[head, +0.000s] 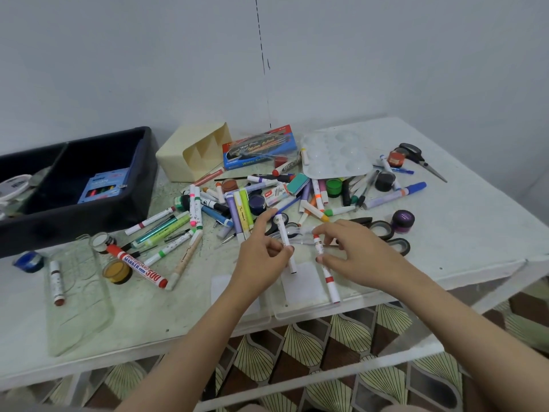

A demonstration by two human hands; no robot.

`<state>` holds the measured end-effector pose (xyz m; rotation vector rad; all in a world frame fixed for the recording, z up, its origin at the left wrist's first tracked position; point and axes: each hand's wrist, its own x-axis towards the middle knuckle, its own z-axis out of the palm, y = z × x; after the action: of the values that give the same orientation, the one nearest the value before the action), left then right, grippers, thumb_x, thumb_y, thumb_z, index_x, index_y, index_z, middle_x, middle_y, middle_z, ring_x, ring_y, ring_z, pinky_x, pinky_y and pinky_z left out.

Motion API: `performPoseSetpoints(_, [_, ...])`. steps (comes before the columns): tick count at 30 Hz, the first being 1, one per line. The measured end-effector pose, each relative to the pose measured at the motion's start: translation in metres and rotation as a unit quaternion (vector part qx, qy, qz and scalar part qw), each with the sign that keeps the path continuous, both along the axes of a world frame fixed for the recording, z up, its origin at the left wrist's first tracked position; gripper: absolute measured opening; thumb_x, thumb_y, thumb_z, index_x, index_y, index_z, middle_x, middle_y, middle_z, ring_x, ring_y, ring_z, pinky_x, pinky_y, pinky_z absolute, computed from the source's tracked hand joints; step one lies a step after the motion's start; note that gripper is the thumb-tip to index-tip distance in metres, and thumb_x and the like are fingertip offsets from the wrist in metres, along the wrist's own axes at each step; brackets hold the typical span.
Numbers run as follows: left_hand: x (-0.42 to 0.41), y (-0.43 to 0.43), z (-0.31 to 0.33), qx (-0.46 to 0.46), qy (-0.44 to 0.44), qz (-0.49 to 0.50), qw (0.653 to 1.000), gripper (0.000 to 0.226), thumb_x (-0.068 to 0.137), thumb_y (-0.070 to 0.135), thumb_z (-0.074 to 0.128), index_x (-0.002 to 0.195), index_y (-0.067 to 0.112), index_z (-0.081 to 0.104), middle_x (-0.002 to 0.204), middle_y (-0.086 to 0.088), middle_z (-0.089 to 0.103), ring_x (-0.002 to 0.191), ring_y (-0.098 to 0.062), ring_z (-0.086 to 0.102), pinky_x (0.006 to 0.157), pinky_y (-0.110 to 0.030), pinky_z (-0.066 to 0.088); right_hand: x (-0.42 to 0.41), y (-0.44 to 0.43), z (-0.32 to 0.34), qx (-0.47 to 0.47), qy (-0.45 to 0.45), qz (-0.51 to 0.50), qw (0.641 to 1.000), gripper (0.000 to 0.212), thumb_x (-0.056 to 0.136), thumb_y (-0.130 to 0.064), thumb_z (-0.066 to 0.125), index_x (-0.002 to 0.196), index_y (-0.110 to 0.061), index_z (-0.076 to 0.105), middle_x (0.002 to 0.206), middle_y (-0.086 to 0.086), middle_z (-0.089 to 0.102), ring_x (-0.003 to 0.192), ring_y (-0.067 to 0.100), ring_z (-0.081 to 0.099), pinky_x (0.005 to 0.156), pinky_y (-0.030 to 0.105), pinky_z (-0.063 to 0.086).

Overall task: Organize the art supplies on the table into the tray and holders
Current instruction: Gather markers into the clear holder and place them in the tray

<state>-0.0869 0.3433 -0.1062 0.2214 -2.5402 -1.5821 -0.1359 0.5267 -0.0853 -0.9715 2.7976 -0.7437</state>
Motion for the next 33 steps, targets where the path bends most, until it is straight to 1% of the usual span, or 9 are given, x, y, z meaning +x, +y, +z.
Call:
performPoseSetpoints(3, [-0.001, -0.002, 0.000, 0.000, 0.001, 0.005, 1.000, 0.072, 0.084, 0.008, 0.066, 0.143, 0.029, 0.030, 0.065, -0.001, 0.065, 0.055, 0.001, 0.059, 0.057, -0.006, 0.045, 0.005, 0.002, -0.002, 0.056, 0.003, 0.020, 0.998, 0.062, 0.085, -0.043, 0.062, 0.140, -0.030, 0.039, 0.123, -0.007, 0.047, 0.116, 0.010, 0.043, 0.096, 0.025, 0.037])
performPoseSetpoints(6, [0.000, -0.003, 0.001, 0.001, 0.001, 0.004, 1.000, 0.072, 0.084, 0.008, 0.066, 0.143, 0.029, 0.031, 0.067, -0.004, 0.066, 0.055, 0.001, 0.059, 0.058, -0.007, 0.045, 0.007, 0.006, -0.005, 0.055, -0.015, 0.043, 0.997, 0.067, 0.083, -0.048, 0.062, 0.143, -0.034, 0.035, 0.119, -0.010, 0.045, 0.114, 0.006, 0.040, 0.094, 0.023, 0.037])
performPoseSetpoints(9, [0.001, -0.003, 0.001, 0.003, 0.001, 0.002, 1.000, 0.071, 0.084, 0.008, 0.067, 0.142, 0.028, 0.032, 0.063, 0.000, 0.065, 0.054, 0.002, 0.059, 0.058, -0.008, 0.045, 0.006, 0.011, -0.007, 0.056, -0.033, 0.063, 0.996, 0.075, 0.080, -0.052, 0.064, 0.144, -0.038, 0.029, 0.119, -0.011, 0.042, 0.112, 0.005, 0.038, 0.095, 0.024, 0.037])
performPoseSetpoints(12, [-0.001, -0.004, 0.001, 0.006, -0.006, 0.003, 1.000, 0.071, 0.083, 0.009, 0.067, 0.142, 0.028, 0.032, 0.060, 0.002, 0.064, 0.054, 0.001, 0.059, 0.059, -0.008, 0.045, 0.007, 0.012, -0.008, 0.065, -0.027, 0.083, 0.994, 0.074, 0.083, -0.051, 0.061, 0.146, -0.042, 0.023, 0.122, -0.012, 0.039, 0.115, 0.005, 0.037, 0.097, 0.024, 0.036])
performPoseSetpoints(15, [-0.001, -0.005, 0.001, 0.008, -0.009, 0.004, 1.000, 0.071, 0.083, 0.009, 0.067, 0.142, 0.028, 0.032, 0.061, 0.001, 0.064, 0.053, 0.002, 0.058, 0.059, -0.008, 0.045, 0.007, 0.011, -0.008, 0.079, -0.019, 0.093, 0.992, 0.068, 0.086, -0.049, 0.058, 0.146, -0.040, 0.026, 0.128, -0.011, 0.037, 0.121, 0.005, 0.033, 0.099, 0.021, 0.033])
performPoseSetpoints(21, [-0.001, -0.006, 0.000, 0.002, -0.017, 0.005, 1.000, 0.071, 0.083, 0.010, 0.067, 0.141, 0.030, 0.032, 0.068, -0.005, 0.067, 0.056, -0.001, 0.059, 0.059, -0.010, 0.046, 0.003, 0.013, -0.012, 0.086, -0.043, 0.088, 0.992, 0.069, 0.085, -0.051, 0.060, 0.144, -0.044, 0.026, 0.129, -0.013, 0.037, 0.121, 0.006, 0.033, 0.101, 0.025, 0.033])
performPoseSetpoints(25, [-0.002, -0.005, 0.002, 0.008, -0.026, 0.004, 1.000, 0.071, 0.083, 0.011, 0.068, 0.141, 0.031, 0.033, 0.067, -0.003, 0.067, 0.058, -0.005, 0.062, 0.065, -0.018, 0.051, 0.002, 0.014, -0.013, 0.095, -0.061, 0.075, 0.991, 0.067, 0.085, -0.052, 0.058, 0.143, -0.047, 0.025, 0.131, -0.012, 0.036, 0.124, 0.007, 0.032, 0.104, 0.029, 0.032])
performPoseSetpoints(30, [0.002, -0.003, 0.010, 0.072, -0.050, 0.013, 0.996, 0.070, 0.081, 0.008, 0.071, 0.139, 0.023, 0.035, 0.068, -0.006, 0.069, 0.063, -0.012, 0.065, 0.074, -0.031, 0.058, 0.003, 0.013, -0.011, 0.117, -0.043, 0.065, 0.990, 0.066, 0.084, -0.055, 0.056, 0.142, -0.049, 0.024, 0.133, -0.011, 0.035, 0.125, 0.010, 0.032, 0.104, 0.030, 0.032])
performPoseSetpoints(33, [0.011, 0.004, 0.014, 0.018, -0.057, 0.016, 0.998, 0.067, 0.077, 0.020, 0.075, 0.133, 0.027, 0.040, 0.065, 0.004, 0.070, 0.064, 0.000, 0.063, 0.076, -0.029, 0.052, 0.004, 0.013, -0.011, 0.128, -0.025, 0.059, 0.990, 0.066, 0.083, -0.059, 0.056, 0.141, -0.051, 0.025, 0.136, -0.007, 0.030, 0.127, 0.013, 0.029, 0.105, 0.031, 0.030])
